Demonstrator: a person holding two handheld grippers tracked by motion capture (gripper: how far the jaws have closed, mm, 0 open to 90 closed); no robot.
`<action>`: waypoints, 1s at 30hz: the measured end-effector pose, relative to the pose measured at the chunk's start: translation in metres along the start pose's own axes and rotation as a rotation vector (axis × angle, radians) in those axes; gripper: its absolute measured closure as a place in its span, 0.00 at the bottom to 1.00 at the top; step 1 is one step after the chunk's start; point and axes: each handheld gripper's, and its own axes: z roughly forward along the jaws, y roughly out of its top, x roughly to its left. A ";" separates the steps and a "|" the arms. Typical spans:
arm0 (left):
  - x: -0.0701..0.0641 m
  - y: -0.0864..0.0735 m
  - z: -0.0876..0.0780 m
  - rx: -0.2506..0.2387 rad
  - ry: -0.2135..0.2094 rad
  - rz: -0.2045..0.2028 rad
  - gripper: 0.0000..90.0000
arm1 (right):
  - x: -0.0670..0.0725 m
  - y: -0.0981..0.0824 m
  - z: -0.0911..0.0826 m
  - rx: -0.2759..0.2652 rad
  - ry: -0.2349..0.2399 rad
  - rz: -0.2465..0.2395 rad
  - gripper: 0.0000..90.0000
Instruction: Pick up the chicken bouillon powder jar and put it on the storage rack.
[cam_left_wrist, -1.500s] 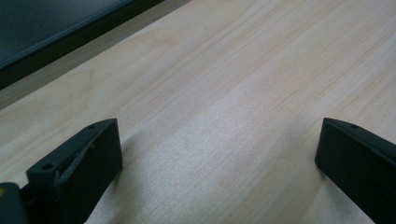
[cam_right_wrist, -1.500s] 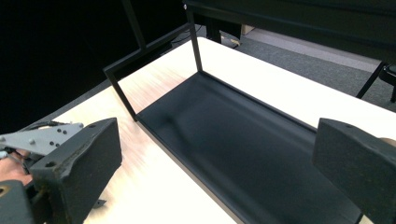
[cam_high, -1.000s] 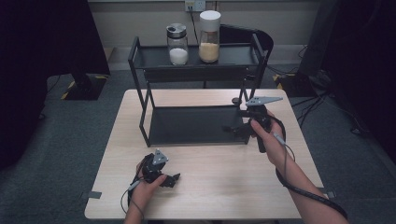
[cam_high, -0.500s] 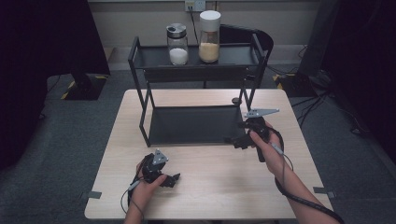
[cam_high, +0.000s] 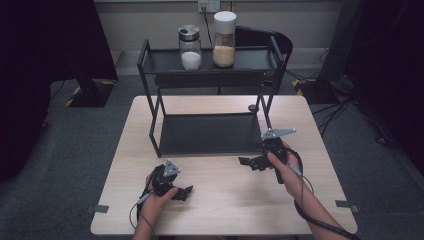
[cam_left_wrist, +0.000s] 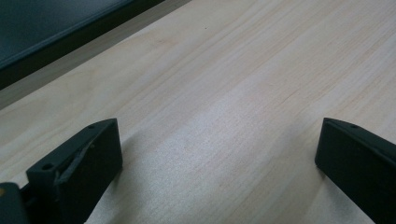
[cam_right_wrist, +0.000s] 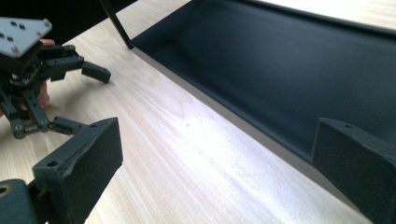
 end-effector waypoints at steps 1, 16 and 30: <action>0.000 0.000 0.000 0.000 0.000 0.000 0.00 | 0.000 -0.002 0.001 0.003 -0.001 -0.001 0.01; 0.000 0.000 0.000 -0.001 0.000 0.000 0.00 | -0.006 -0.031 0.009 0.044 0.004 0.011 0.02; 0.000 0.000 0.000 0.000 0.000 0.000 0.00 | -0.007 -0.062 0.003 0.066 -0.036 -0.019 0.01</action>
